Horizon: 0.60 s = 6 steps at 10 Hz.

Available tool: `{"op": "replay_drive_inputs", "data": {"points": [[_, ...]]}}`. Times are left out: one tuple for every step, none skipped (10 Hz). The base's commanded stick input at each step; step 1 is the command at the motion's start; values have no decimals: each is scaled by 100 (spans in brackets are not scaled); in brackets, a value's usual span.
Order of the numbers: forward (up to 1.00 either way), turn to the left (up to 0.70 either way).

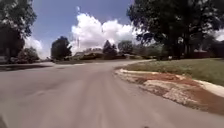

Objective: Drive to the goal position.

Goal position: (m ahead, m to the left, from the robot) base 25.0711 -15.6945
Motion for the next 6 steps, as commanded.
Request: {"op": "replay_drive_inputs", "data": {"points": [[70, 10], [70, 0], [70, 0], [70, 0], [70, 0], [70, 0]]}}
